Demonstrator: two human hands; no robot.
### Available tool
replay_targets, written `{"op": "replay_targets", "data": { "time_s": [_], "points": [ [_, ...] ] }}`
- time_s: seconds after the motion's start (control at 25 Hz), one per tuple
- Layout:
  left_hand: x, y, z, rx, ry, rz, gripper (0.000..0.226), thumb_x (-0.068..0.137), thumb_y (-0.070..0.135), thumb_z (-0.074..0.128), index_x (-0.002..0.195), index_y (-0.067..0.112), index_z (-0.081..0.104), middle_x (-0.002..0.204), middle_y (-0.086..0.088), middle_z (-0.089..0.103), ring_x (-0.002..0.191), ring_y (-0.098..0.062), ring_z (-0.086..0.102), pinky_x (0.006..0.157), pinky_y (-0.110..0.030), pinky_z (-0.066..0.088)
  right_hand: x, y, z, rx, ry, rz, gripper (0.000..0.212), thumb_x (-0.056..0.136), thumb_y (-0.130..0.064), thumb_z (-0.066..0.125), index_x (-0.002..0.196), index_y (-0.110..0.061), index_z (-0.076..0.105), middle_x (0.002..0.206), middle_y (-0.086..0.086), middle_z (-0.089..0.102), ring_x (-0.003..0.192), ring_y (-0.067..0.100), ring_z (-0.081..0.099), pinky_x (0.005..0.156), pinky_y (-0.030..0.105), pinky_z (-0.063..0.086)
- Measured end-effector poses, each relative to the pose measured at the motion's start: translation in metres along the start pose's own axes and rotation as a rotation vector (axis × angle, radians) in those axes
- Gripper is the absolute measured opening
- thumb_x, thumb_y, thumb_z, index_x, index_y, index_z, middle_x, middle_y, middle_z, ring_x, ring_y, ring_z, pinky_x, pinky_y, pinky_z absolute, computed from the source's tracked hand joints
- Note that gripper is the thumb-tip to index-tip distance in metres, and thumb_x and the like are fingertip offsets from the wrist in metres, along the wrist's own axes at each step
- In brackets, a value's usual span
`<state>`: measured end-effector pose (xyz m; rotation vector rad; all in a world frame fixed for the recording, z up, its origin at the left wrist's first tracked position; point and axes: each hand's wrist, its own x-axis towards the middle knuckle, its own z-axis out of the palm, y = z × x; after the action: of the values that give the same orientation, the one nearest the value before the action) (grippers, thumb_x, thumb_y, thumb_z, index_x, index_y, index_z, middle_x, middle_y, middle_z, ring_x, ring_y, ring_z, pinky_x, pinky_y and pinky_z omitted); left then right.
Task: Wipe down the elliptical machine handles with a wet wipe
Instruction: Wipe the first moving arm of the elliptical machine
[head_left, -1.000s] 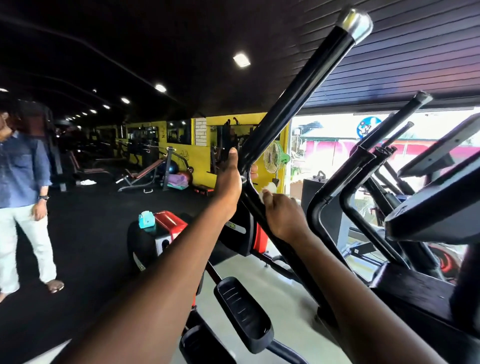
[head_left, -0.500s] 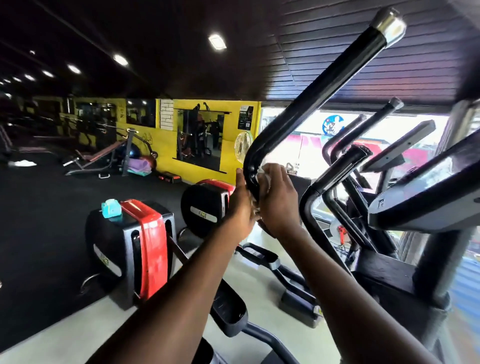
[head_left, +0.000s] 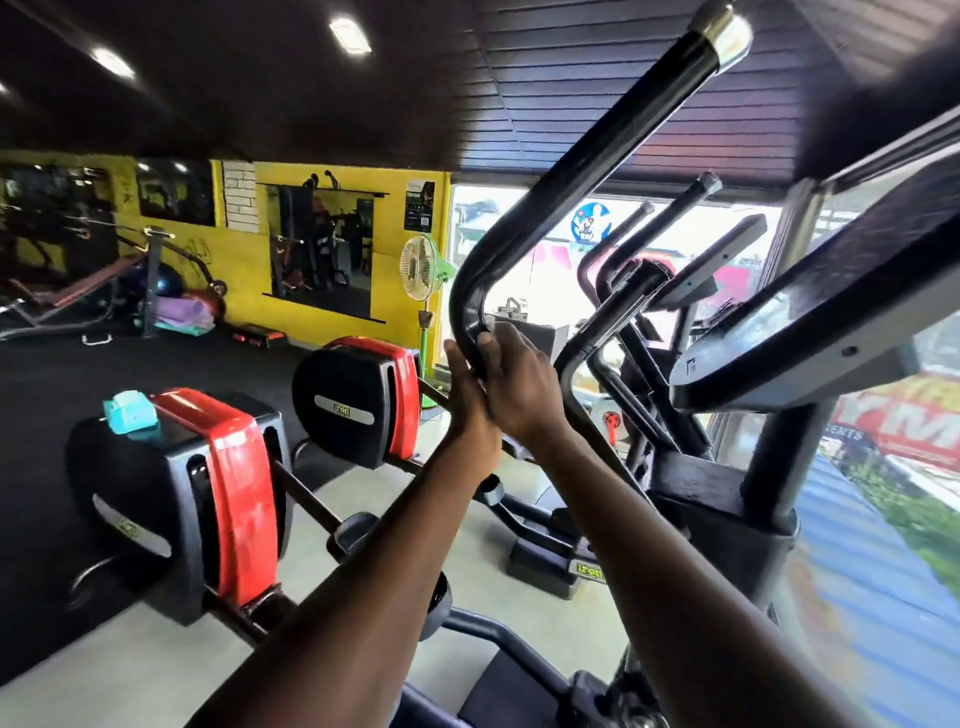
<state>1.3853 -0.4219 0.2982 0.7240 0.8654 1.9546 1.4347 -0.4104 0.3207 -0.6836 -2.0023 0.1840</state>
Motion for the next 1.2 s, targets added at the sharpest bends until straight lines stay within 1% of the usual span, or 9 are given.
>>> {"op": "replay_targets", "data": {
  "time_s": [0.12, 0.24, 0.44, 0.6, 0.68, 0.8, 0.88, 1.04, 1.2],
  "points": [
    [0.011, -0.005, -0.012, -0.083, 0.033, -0.077, 0.075, 0.092, 0.072, 0.02, 0.126, 0.018, 0.06, 0.13, -0.012, 0.063, 0.125, -0.031, 0.057, 0.095, -0.042, 0.046, -0.019, 0.033, -0.004, -0.147, -0.049, 0.069, 0.054, 0.097, -0.059, 0.019, 0.073, -0.02, 0.05, 0.072, 0.006, 0.062, 0.072, 0.032, 0.062, 0.064, 0.04, 0.049],
    [0.017, -0.011, -0.016, 0.007, 0.049, -0.072, 0.082, 0.088, 0.077, 0.018, 0.12, 0.017, 0.065, 0.116, -0.012, 0.071, 0.103, -0.023, 0.069, 0.086, -0.04, 0.05, -0.056, 0.073, -0.018, -0.176, -0.092, 0.239, 0.075, 0.09, -0.071, 0.009, 0.067, -0.014, 0.053, 0.059, 0.004, 0.061, 0.063, 0.03, 0.062, 0.062, 0.04, 0.053],
    [0.01, -0.011, -0.017, 0.018, 0.007, -0.093, 0.086, 0.086, 0.08, 0.017, 0.121, 0.019, 0.067, 0.12, -0.006, 0.07, 0.109, -0.024, 0.065, 0.095, -0.043, 0.048, -0.056, 0.065, -0.025, -0.081, -0.184, 0.439, 0.076, 0.094, -0.066, 0.018, 0.063, -0.011, 0.061, 0.064, 0.008, 0.064, 0.069, 0.029, 0.064, 0.071, 0.041, 0.055],
    [0.006, -0.01, -0.016, 0.012, -0.059, -0.052, 0.071, 0.099, 0.061, 0.018, 0.139, 0.011, 0.049, 0.126, -0.002, 0.064, 0.119, -0.022, 0.058, 0.098, -0.03, 0.044, -0.012, 0.015, 0.009, -0.075, -0.054, 0.088, 0.046, 0.097, -0.049, 0.028, 0.116, -0.017, 0.056, 0.111, 0.011, 0.059, 0.1, 0.031, 0.059, 0.085, 0.043, 0.05],
    [0.009, -0.01, -0.021, -0.116, -0.127, -0.085, 0.064, 0.1, 0.06, 0.022, 0.126, 0.014, 0.059, 0.106, 0.0, 0.071, 0.11, -0.018, 0.061, 0.094, -0.028, 0.046, -0.019, 0.009, 0.016, -0.194, -0.017, -0.094, 0.053, 0.097, -0.038, 0.038, 0.143, -0.013, 0.035, 0.133, 0.013, 0.047, 0.114, 0.031, 0.051, 0.091, 0.042, 0.046],
    [0.016, -0.008, -0.039, -0.065, -0.073, -0.122, 0.081, 0.09, 0.075, 0.019, 0.128, 0.017, 0.061, 0.129, -0.015, 0.064, 0.126, -0.034, 0.054, 0.095, -0.044, 0.042, -0.071, 0.035, 0.007, -0.487, -0.063, -0.19, 0.073, 0.092, -0.03, 0.039, 0.153, -0.014, 0.004, 0.159, 0.015, 0.016, 0.129, 0.033, 0.039, 0.104, 0.044, 0.036],
    [0.016, -0.007, -0.043, -0.015, -0.073, -0.121, 0.085, 0.09, 0.075, 0.015, 0.134, 0.015, 0.055, 0.135, -0.018, 0.058, 0.129, -0.036, 0.05, 0.087, -0.041, 0.043, -0.087, 0.044, 0.007, -0.592, -0.056, -0.173, 0.075, 0.085, -0.034, 0.029, 0.153, -0.01, 0.006, 0.16, 0.017, 0.01, 0.133, 0.037, 0.036, 0.105, 0.051, 0.036],
    [0.016, -0.001, -0.034, -0.1, -0.066, -0.055, 0.068, 0.087, 0.076, 0.031, 0.117, 0.026, 0.065, 0.127, -0.005, 0.066, 0.122, -0.025, 0.059, 0.11, -0.047, 0.037, -0.036, 0.006, 0.018, -0.586, -0.064, -0.126, 0.065, 0.095, -0.033, 0.019, 0.152, -0.008, 0.001, 0.16, 0.016, 0.012, 0.143, 0.033, 0.022, 0.111, 0.049, 0.03],
    [0.018, 0.007, -0.035, 0.039, -0.053, -0.012, 0.062, 0.089, 0.073, 0.033, 0.115, 0.027, 0.064, 0.122, -0.005, 0.068, 0.111, -0.023, 0.062, 0.094, -0.043, 0.045, -0.035, 0.016, 0.018, -0.468, 0.004, -0.116, 0.063, 0.091, -0.028, 0.033, 0.149, -0.007, 0.019, 0.138, 0.016, 0.043, 0.118, 0.032, 0.049, 0.088, 0.045, 0.048]
  ]
}}
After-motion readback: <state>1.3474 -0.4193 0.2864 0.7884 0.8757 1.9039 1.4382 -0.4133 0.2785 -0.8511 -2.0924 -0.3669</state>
